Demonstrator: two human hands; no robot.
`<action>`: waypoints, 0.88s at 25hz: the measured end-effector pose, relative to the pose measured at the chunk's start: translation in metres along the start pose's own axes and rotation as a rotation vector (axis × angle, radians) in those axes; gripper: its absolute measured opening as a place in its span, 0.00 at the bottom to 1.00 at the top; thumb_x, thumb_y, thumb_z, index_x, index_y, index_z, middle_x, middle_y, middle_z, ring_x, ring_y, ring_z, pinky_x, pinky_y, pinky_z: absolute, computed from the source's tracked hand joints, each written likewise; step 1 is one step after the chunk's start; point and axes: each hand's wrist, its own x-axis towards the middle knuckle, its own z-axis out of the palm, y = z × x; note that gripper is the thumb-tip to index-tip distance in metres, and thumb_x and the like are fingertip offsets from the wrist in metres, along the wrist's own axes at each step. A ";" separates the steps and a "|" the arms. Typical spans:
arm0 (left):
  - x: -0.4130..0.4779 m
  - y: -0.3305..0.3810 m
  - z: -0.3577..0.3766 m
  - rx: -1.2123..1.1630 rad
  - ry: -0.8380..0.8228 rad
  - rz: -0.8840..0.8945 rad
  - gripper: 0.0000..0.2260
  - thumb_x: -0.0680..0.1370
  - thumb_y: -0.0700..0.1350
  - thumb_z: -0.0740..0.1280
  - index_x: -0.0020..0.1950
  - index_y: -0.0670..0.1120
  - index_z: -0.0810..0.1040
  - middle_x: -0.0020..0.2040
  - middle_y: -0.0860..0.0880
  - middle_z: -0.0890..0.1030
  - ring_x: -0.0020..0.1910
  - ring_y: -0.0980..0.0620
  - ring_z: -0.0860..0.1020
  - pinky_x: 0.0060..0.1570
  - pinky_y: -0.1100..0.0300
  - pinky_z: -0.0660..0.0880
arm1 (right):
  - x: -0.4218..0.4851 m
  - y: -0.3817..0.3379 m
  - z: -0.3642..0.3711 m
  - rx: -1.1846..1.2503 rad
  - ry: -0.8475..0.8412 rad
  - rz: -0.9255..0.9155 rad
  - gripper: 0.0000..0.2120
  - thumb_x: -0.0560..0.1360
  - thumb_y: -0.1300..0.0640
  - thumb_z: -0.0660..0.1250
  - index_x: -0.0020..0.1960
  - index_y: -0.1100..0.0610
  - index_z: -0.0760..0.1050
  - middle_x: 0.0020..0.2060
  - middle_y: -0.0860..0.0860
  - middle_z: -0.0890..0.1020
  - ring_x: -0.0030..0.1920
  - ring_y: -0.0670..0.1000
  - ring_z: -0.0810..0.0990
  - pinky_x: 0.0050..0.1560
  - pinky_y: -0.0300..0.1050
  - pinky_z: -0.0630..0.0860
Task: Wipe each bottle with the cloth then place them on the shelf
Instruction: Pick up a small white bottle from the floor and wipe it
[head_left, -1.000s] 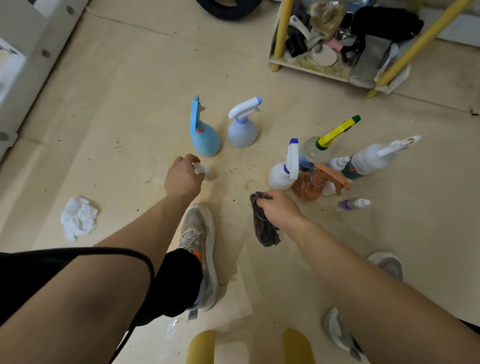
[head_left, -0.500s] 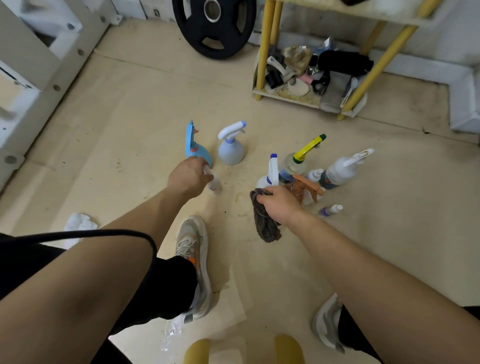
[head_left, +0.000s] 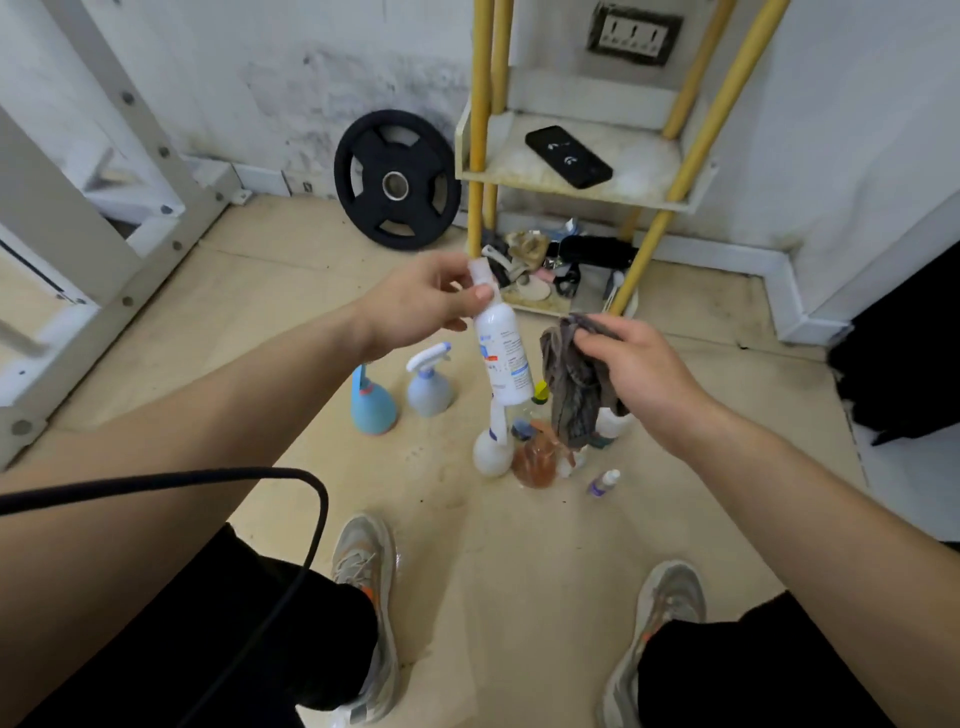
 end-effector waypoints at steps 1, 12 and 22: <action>0.003 0.009 0.001 -0.046 -0.006 0.031 0.06 0.81 0.44 0.66 0.53 0.42 0.79 0.48 0.45 0.78 0.47 0.53 0.77 0.50 0.59 0.78 | -0.002 -0.005 -0.009 0.053 0.014 0.001 0.11 0.82 0.59 0.62 0.49 0.52 0.83 0.42 0.48 0.86 0.43 0.48 0.84 0.42 0.41 0.76; 0.045 0.047 0.039 -0.132 0.012 -0.024 0.11 0.84 0.45 0.62 0.51 0.38 0.78 0.40 0.51 0.80 0.42 0.54 0.78 0.51 0.54 0.78 | 0.006 -0.016 -0.040 0.250 0.036 -0.134 0.13 0.83 0.64 0.60 0.57 0.53 0.81 0.41 0.41 0.86 0.41 0.38 0.83 0.41 0.30 0.75; 0.054 0.046 0.080 -0.149 0.280 -0.105 0.21 0.78 0.56 0.64 0.43 0.37 0.77 0.38 0.40 0.81 0.46 0.34 0.82 0.51 0.39 0.81 | -0.001 0.002 -0.014 -0.580 0.264 -0.524 0.25 0.82 0.55 0.62 0.77 0.58 0.65 0.70 0.53 0.75 0.68 0.54 0.73 0.67 0.46 0.70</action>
